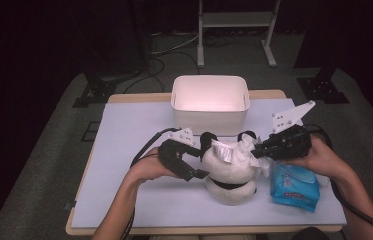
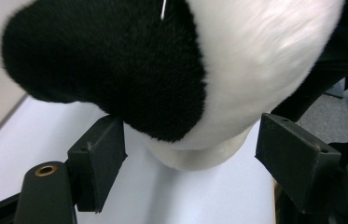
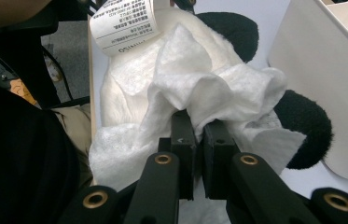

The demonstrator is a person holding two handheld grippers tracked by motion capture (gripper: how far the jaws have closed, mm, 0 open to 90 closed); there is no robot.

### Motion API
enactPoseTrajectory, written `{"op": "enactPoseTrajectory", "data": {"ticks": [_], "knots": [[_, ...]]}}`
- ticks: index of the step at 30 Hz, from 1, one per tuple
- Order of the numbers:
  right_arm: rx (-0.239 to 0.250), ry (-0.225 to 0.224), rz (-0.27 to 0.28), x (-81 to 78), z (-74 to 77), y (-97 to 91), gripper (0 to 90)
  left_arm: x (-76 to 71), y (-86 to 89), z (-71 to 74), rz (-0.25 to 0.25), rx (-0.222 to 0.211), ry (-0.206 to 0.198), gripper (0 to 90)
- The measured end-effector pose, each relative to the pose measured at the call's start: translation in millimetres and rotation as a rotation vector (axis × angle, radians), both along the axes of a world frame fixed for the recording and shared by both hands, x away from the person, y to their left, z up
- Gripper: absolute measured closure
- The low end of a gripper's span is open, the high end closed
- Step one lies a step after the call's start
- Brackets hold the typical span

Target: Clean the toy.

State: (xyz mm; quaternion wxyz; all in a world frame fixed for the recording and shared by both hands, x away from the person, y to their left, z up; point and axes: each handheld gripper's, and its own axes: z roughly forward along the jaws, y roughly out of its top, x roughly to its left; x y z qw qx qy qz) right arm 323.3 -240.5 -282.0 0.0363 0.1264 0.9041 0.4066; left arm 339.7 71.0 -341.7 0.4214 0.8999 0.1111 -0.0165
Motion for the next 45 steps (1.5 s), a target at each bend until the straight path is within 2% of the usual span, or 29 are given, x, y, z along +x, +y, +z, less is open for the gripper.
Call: {"op": "enactPoseTrajectory", "data": {"ticks": [4, 7, 13, 19, 22, 27, 29, 32, 34, 37, 45], "knots": [[-0.005, -0.002, 0.006, -2.1, -0.2, -2.8, 84.5, 3.1, -5.6, -6.2, -0.019, -0.014, 0.022, 21.7], [-0.019, -0.013, 0.000, -3.3, 0.5, -4.7, 84.4, 5.8, -9.2, -13.3, -0.024, -0.035, 0.053, 20.0], [-0.010, -0.012, 0.000, -3.8, -0.8, -7.4, 84.3, 8.2, -11.7, -19.6, -0.040, -0.072, 0.065, 22.6], [0.013, -0.015, 0.004, -2.8, -1.0, -7.1, 84.3, 5.3, -10.8, -14.6, -0.047, -0.077, 0.043, 32.8], [0.020, -0.029, 0.003, -2.9, 1.5, -5.9, 84.2, 4.2, -7.2, -11.4, -0.048, -0.095, 0.046, 34.4], [0.026, -0.034, 0.002, -1.8, 4.3, -3.3, 84.2, 2.1, -0.7, -0.9, -0.033, -0.094, 0.012, 34.7], [0.021, -0.030, -0.003, -0.4, 2.8, -1.8, 84.2, 0.7, 5.0, 6.2, -0.020, -0.100, -0.001, 34.7], [0.027, -0.006, -0.004, 3.3, -3.6, 0.9, 84.2, -1.1, 11.9, 13.8, -0.012, -0.076, -0.024, 34.7], [0.047, 0.012, 0.003, 5.4, -6.3, 2.8, 84.2, -2.1, 14.3, 14.4, -0.010, -0.061, -0.027, 34.6], [0.053, 0.011, 0.014, 6.8, -4.7, 7.2, 84.2, -2.1, 16.5, 13.0, -0.011, -0.061, -0.024, 34.7], [0.043, -0.014, 0.056, 7.7, 11.9, 27.0, 84.1, -4.9, 14.1, 13.3, -0.024, -0.056, -0.034, 34.5]]}}
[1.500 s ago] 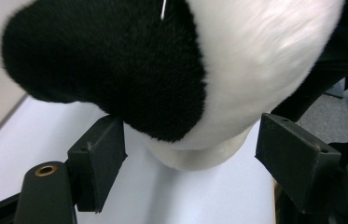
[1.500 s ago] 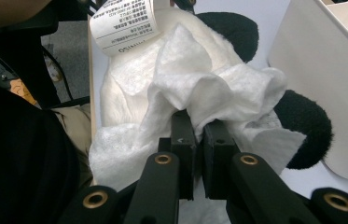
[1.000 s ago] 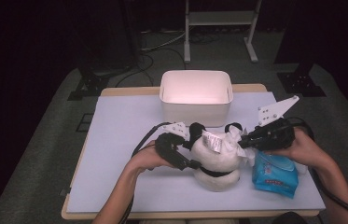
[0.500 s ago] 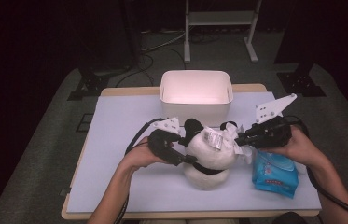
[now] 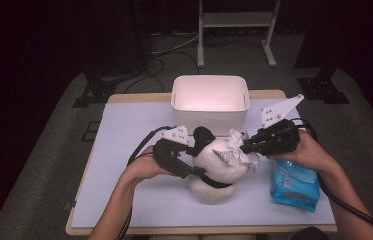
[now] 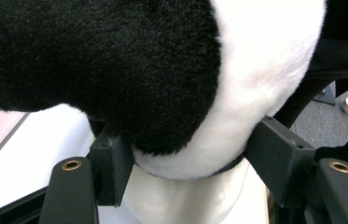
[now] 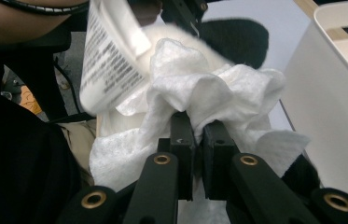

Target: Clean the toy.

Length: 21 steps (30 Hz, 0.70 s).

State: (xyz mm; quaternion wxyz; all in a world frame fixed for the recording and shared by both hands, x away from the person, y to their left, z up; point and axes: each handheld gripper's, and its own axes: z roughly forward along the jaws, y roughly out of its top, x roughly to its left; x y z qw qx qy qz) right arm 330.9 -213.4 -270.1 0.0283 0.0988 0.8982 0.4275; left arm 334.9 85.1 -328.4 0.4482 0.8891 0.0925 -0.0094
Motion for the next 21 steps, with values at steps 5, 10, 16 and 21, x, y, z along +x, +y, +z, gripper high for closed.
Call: {"op": "enactPoseTrajectory", "data": {"ticks": [5, 10, 16, 21], "knots": [[-0.005, -0.008, 0.028, -1.0, 3.6, 8.1, 84.1, -1.6, 1.4, -2.0, -0.004, 0.002, 0.005, 33.9], [-0.013, 0.008, 0.033, -0.6, -4.2, 4.2, 84.0, -1.5, -0.1, -6.3, -0.010, -0.009, 0.017, 30.5], [0.001, 0.016, 0.030, -5.0, -11.7, -8.5, 83.9, 0.6, -4.4, -9.0, -0.033, -0.024, 0.033, 25.9], [0.009, 0.003, 0.009, -8.8, -14.8, -16.7, 83.9, 4.9, -11.5, -12.3, -0.040, -0.008, 0.057, 20.3]]}}
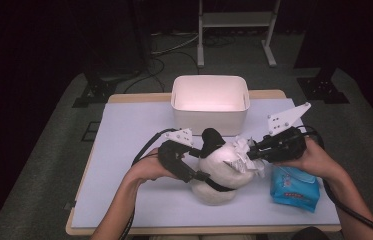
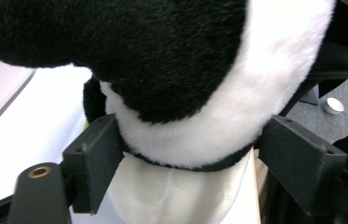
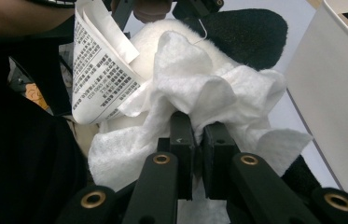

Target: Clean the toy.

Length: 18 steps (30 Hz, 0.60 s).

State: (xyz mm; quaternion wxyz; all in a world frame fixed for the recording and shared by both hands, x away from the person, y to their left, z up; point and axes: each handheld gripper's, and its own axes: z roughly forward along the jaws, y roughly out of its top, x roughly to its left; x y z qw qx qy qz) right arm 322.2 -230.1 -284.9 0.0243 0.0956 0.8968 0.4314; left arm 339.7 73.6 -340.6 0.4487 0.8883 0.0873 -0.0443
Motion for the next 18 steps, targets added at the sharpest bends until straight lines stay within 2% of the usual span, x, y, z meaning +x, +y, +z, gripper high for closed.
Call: {"op": "enactPoseTrajectory", "data": {"ticks": [3, 8, 9, 11, 13, 15, 18], "knots": [[0.008, 0.012, 0.007, -0.2, -1.4, -2.4, 83.8, 2.9, -4.8, -1.1, -0.007, 0.007, 0.010, 16.1], [0.005, 0.016, 0.012, 0.5, -1.6, -1.3, 83.7, 4.9, -12.2, -3.1, -0.027, -0.008, 0.013, 14.4], [0.003, 0.017, 0.010, 0.6, -1.3, -0.8, 83.7, 5.0, -12.4, -2.9, -0.035, -0.010, 0.004, 16.0], [0.002, 0.020, 0.004, 1.0, 0.3, 0.1, 83.7, 3.0, -11.0, -0.7, -0.029, -0.031, -0.010, 25.8], [0.006, 0.026, 0.005, 2.1, 4.2, 2.0, 84.0, 0.4, -8.6, 4.2, -0.025, -0.029, -0.031, 34.8], [0.013, 0.016, 0.008, 1.4, 8.1, 4.6, 84.0, -2.2, -7.2, 8.1, -0.018, -0.016, -0.038, 37.9], [0.017, 0.001, 0.011, 0.3, 14.2, 10.4, 84.0, -5.8, -3.5, 14.7, -0.014, 0.017, -0.085, 39.4]]}}
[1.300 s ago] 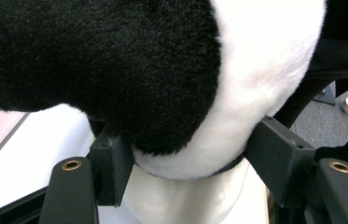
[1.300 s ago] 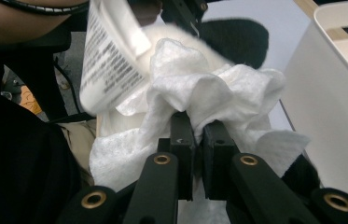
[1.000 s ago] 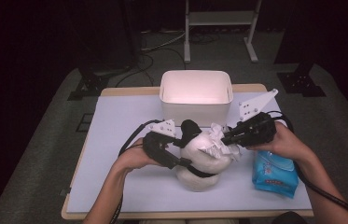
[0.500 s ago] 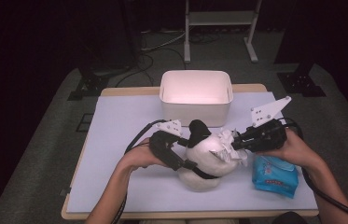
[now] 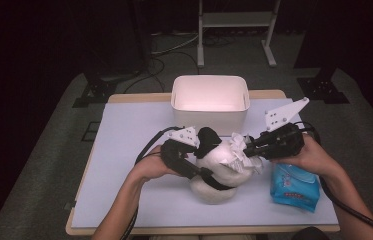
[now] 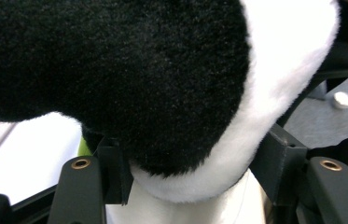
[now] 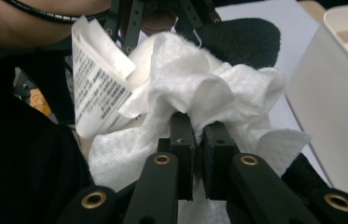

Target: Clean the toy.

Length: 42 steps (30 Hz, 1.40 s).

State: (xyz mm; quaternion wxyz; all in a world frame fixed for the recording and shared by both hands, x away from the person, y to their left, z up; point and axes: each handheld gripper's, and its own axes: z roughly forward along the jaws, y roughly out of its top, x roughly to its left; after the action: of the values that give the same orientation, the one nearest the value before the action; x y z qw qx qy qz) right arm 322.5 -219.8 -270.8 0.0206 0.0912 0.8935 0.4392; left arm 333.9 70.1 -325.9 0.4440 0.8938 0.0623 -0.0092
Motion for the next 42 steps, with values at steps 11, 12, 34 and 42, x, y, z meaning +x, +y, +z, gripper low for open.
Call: {"op": "enactPoseTrajectory", "data": {"ticks": [11, 12, 34, 42], "knots": [[0.018, 0.006, 0.023, -0.7, -0.3, 7.5, 83.6, -5.2, 5.5, -2.4, -0.009, 0.016, -0.030, 40.1], [0.015, 0.012, 0.019, -0.3, -1.9, 5.5, 83.6, -5.7, 6.0, -3.4, -0.011, 0.010, -0.031, 40.1], [-0.033, 0.066, -0.131, 22.3, -22.4, -30.6, 83.4, -9.3, 14.2, -6.9, -0.026, -0.009, -0.038, 40.2], [-0.046, 0.050, -0.118, 28.8, -13.3, -20.2, 83.3, -11.7, 13.0, -6.1, -0.046, 0.000, -0.061, 40.2]]}}
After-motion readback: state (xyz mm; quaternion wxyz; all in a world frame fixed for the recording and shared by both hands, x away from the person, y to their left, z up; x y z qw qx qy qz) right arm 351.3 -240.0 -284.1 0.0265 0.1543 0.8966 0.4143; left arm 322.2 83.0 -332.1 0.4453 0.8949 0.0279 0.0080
